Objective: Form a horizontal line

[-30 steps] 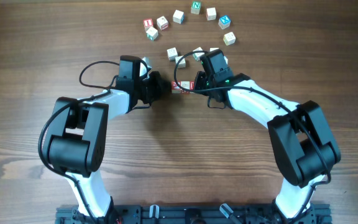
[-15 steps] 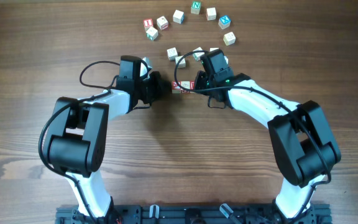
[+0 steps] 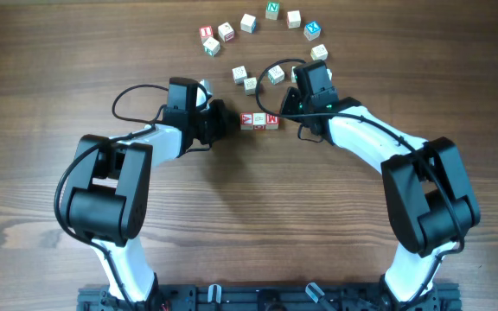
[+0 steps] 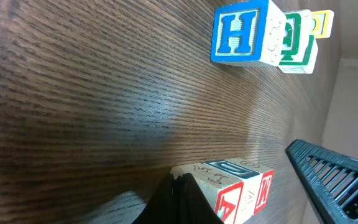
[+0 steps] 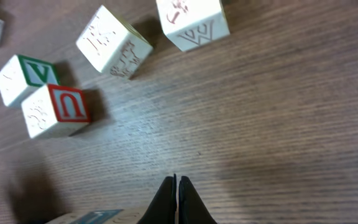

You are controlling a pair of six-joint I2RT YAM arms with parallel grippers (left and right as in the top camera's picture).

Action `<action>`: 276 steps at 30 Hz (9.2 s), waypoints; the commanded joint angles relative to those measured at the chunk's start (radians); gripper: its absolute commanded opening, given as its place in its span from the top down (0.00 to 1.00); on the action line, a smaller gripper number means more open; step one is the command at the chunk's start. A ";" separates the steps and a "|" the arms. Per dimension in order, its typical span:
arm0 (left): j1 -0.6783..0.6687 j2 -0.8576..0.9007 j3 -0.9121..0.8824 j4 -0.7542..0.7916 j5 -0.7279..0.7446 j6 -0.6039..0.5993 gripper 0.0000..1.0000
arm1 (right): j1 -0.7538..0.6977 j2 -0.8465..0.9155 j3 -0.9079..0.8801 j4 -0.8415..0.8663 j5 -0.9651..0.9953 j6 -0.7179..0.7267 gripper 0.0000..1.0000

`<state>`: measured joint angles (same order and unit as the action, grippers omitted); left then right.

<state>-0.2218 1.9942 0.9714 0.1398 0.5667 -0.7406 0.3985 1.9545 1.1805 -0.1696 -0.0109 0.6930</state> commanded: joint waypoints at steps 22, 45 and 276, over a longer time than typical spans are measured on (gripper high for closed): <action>-0.003 -0.006 -0.010 0.005 -0.003 0.023 0.96 | 0.042 0.019 -0.006 0.088 -0.146 -0.091 0.95; 0.033 -0.006 -0.010 -0.016 -0.007 0.023 0.96 | 0.047 0.018 0.057 0.047 -0.064 -0.091 0.95; 0.254 -1.989 -0.966 -0.213 -0.571 0.838 0.00 | -0.413 -1.951 -1.175 0.169 -0.050 -0.614 0.00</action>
<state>0.0319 0.0139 0.0166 -0.0807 -0.0170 0.0780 -0.0204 0.0193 0.0059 -0.0010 -0.0528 0.0990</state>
